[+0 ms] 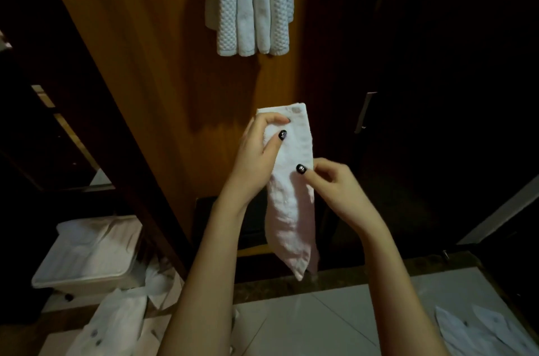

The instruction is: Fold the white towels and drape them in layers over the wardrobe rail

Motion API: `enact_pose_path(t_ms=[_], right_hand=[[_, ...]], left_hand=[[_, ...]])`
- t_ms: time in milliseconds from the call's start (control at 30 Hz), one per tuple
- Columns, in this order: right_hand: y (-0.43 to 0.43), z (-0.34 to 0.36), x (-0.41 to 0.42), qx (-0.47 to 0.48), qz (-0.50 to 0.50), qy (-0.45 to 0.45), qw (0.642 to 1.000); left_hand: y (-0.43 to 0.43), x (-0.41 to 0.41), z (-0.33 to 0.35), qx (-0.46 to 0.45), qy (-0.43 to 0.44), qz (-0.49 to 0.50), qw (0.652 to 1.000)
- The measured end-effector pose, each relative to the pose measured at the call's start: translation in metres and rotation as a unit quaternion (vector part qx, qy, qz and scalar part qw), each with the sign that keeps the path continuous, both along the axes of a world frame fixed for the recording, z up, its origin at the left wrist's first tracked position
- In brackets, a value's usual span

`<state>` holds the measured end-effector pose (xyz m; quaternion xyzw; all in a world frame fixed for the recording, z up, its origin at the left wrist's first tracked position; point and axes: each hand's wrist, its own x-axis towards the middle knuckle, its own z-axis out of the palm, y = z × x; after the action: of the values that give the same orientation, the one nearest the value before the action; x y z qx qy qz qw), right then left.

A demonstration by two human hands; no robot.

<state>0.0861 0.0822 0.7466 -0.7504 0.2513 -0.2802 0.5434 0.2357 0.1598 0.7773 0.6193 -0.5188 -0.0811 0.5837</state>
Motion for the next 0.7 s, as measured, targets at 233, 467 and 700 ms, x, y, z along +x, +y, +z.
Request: enact_pose_path(t_ms=[233, 467, 700], right_hand=[[-0.001, -0.015, 0.012, -0.107, -0.147, 0.063, 0.981], [-0.001, -0.022, 0.004, -0.083, -0.119, 0.072, 0.987], [-0.004, -0.024, -0.010, -0.138, -0.240, -0.057, 0.959]], left_hand=[[-0.029, 0.022, 0.030, -0.045, 0.013, 0.051, 0.998], [-0.055, 0.040, 0.059, -0.091, 0.052, 0.102, 0.989], [-0.067, 0.051, 0.056, -0.107, 0.131, 0.120, 0.978]])
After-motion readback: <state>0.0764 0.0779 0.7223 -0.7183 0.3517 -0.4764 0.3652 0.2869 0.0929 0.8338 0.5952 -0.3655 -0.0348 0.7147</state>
